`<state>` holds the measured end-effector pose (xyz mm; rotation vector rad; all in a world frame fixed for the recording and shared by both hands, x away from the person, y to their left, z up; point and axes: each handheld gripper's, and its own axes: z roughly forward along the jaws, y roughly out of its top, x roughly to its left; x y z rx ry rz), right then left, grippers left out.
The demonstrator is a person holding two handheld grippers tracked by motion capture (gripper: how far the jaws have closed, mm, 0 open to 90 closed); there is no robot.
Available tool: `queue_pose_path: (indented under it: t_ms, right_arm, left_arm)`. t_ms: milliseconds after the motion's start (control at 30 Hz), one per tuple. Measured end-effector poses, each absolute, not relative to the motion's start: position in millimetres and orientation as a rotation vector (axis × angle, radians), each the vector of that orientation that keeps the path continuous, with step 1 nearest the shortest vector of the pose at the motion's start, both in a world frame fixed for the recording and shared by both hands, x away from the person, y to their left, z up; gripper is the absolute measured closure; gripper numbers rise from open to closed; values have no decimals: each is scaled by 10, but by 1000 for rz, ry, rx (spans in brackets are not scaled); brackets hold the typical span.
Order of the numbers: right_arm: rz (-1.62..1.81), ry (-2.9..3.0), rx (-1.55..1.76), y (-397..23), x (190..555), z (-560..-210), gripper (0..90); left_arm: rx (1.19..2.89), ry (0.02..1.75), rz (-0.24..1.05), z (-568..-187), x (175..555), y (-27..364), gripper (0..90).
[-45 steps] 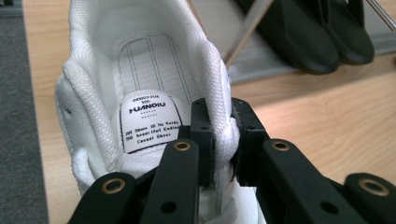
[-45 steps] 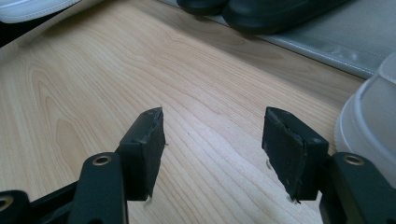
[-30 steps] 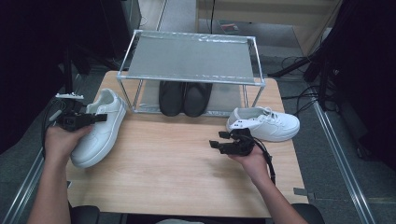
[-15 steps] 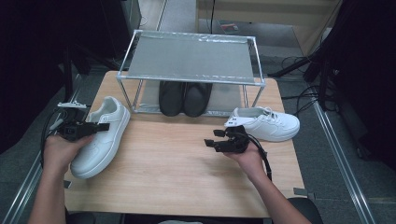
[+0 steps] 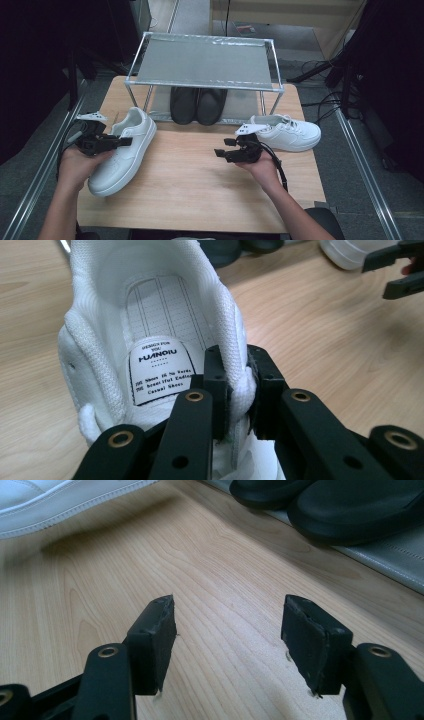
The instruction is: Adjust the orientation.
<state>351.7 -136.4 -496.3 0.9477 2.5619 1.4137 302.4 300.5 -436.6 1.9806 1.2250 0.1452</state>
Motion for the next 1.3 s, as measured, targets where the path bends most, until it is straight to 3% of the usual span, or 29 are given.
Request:
queue_pose_path:
  t_ms: [667, 1300]
  right_arm:
    - [1383, 2540, 992, -1484, 3449, -4969, 393]
    - [1329, 2456, 1094, -1771, 3267, -4982, 398]
  left_arm:
    - [2084, 1049, 74, -4374, 3161, 2449, 815]
    - [2197, 807, -39, -4405, 3362, 1638, 813]
